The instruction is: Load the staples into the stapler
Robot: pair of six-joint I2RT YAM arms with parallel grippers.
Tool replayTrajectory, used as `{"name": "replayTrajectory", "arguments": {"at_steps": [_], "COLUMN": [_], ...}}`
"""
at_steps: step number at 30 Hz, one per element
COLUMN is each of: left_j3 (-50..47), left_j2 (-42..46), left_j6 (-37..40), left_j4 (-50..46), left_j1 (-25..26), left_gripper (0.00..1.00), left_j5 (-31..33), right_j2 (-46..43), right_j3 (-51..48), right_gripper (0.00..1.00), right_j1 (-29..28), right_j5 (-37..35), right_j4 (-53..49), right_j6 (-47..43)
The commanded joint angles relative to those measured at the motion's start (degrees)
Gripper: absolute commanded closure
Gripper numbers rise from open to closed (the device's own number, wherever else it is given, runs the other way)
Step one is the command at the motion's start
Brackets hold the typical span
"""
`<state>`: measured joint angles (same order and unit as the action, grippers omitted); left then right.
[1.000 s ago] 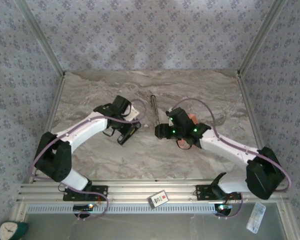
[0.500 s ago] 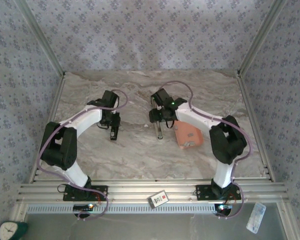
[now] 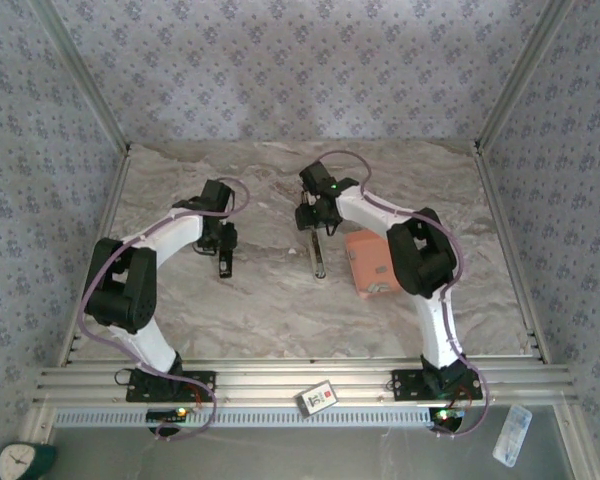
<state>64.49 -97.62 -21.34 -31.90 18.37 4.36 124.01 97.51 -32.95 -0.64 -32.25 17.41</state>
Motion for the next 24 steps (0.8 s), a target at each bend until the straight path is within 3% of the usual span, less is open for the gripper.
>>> {"name": "replayTrajectory", "arguments": {"at_steps": [1,7,15,24], "left_j3": [2.7,3.0,3.4,2.58], "left_j2": [0.47,3.66,8.1,12.71], "left_j6": [-0.45,-0.47,-0.01,-0.41], "left_j4": [0.16,-0.72,-1.42,-1.05], "left_j1": [-0.3,-0.27,-0.26,-0.75], "left_gripper": [0.49,0.31,0.28,0.25], "left_j5": [0.62,0.65,0.89,0.0], "right_j2": [3.71,9.56,15.74,16.57], "right_j3": [5.47,13.26,21.12,22.89], "right_gripper": [0.41,0.42,0.48,0.71], "right_j1": [0.51,0.96,2.35,2.33], "right_j5": [-0.04,-2.92,-3.54,-4.12], "right_j4": [-2.68,-6.17,-8.51,-6.87], "right_j6": [-2.44,-3.85,-5.19,-5.43]}}
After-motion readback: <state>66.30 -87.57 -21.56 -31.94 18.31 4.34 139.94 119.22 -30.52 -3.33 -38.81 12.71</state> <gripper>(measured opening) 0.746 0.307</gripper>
